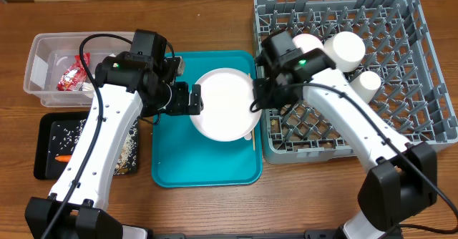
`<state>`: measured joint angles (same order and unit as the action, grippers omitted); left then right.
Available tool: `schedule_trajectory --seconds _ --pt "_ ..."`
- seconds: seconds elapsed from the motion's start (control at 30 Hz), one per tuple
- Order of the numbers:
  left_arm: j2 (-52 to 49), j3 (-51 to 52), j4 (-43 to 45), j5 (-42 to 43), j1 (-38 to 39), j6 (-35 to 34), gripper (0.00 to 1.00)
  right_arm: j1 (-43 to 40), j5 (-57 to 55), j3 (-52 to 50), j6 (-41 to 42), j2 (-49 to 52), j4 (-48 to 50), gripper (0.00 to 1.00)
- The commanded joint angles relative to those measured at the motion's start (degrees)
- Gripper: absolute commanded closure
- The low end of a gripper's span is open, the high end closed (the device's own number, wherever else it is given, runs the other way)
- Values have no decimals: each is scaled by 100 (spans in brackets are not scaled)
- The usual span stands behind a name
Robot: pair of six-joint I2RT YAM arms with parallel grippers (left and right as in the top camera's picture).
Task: Sort waste into correct bins and load items into the dishwasher
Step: 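Release the left gripper and carry the plate right over the rack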
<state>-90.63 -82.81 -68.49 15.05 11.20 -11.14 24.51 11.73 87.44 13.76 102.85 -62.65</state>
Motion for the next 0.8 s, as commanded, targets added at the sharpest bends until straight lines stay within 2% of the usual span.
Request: schedule_trajectory --seconds 0.0,0.1,0.2,0.37,0.47,0.77 --pt "116 -146 17 87 -4 87 0 -264 -13 382 -22 -127 -87 96" --pt "116 -146 17 90 -4 87 0 -496 -57 868 -22 -234 -411 96" --pt "116 -146 15 90 -4 85 0 -721 -592 1497 -4 -382 -813 96" --pt "116 -146 15 92 -2 85 0 -907 -2688 1969 9 -634 -1281 96" --pt "114 -146 15 90 -2 85 0 -916 -4065 1969 387 -680 -1547 96" --pt "114 -146 15 90 -2 85 0 -916 -6164 1934 1064 -658 -1803 96"
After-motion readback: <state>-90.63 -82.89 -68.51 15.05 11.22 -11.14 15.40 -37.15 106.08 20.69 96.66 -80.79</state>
